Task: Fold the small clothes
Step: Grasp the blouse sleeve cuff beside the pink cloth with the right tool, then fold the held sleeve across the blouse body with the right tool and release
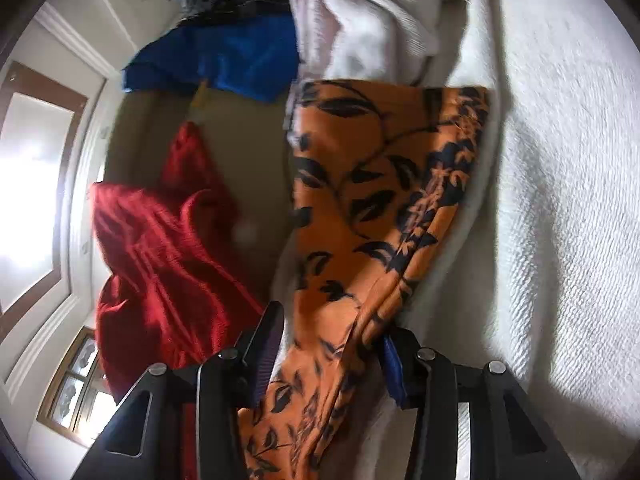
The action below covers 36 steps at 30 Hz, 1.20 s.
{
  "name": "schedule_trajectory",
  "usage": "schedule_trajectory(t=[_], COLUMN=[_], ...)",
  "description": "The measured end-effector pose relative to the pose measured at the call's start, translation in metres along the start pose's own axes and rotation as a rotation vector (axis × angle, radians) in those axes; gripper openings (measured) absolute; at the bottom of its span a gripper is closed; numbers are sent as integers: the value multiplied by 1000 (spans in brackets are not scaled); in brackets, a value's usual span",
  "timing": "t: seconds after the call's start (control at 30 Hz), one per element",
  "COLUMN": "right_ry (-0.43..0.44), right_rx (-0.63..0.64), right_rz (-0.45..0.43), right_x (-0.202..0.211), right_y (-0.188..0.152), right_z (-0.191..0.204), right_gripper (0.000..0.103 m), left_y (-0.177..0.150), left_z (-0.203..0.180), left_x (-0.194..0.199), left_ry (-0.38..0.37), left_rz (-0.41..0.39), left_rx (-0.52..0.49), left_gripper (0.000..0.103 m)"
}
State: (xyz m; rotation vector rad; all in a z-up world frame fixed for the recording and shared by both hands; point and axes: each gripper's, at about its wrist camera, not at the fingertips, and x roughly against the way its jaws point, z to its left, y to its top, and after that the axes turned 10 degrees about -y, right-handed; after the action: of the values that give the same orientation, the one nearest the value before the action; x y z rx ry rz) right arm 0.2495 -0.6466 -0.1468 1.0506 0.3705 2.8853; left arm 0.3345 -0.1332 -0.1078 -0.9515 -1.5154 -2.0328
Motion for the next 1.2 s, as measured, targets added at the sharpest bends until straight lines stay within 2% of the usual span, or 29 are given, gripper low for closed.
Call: schedule_trajectory(t=[0.13, 0.23, 0.37, 0.43, 0.57, 0.67, 0.7, 0.73, 0.83, 0.93, 0.97, 1.03, 1.1, 1.2], right_ry=[-60, -101, -84, -114, -137, -146, -151, -150, -87, 60, 131, 217, 321, 409], right_rx=[75, 88, 70, 85, 102, 112, 111, 102, 82, 82, 93, 145, 210, 360], right_rz=[-27, -31, -36, -39, -56, -73, -77, -80, -96, -91, -84, -70, -23, 46], right_x=[-2, -7, 0, 1, -3, -4, -5, -4, 3, 15, 19, 29, 37, 43], right_y=[-2, -2, 0, -2, -6, -4, -5, -5, -5, -12, -18, -30, -52, -101], right_z=[10, 6, 6, 10, 9, 7, 6, 5, 4, 19, 32, 56, 89, 140], right_gripper=[46, 34, 33, 37, 38, 25, 14, 9, 7, 6, 6, 6, 6, 6], left_y=[0, -1, -2, -2, -2, -3, -4, -4, -3, -3, -3, -4, -4, -4], left_z=[1, 1, 1, 3, 4, 1, 1, 2, 9, 20, 24, 29, 34, 47], left_x=[0, 2, 4, 5, 6, 7, 7, 7, 6, 5, 5, 7, 10, 15], left_ry=[-10, -10, 2, 4, -5, -1, 1, 3, 7, -5, -6, -3, 4, 22], left_rz=[3, -2, -13, -13, -13, -18, -19, -19, -14, 1, 3, 0, -8, -23], left_rx=[2, -3, -13, -7, 0, -16, -19, -20, -4, 35, 45, 60, 71, 92], left_gripper=[103, 103, 103, 103, 103, 103, 103, 103, 103, 103, 103, 103, 103, 103])
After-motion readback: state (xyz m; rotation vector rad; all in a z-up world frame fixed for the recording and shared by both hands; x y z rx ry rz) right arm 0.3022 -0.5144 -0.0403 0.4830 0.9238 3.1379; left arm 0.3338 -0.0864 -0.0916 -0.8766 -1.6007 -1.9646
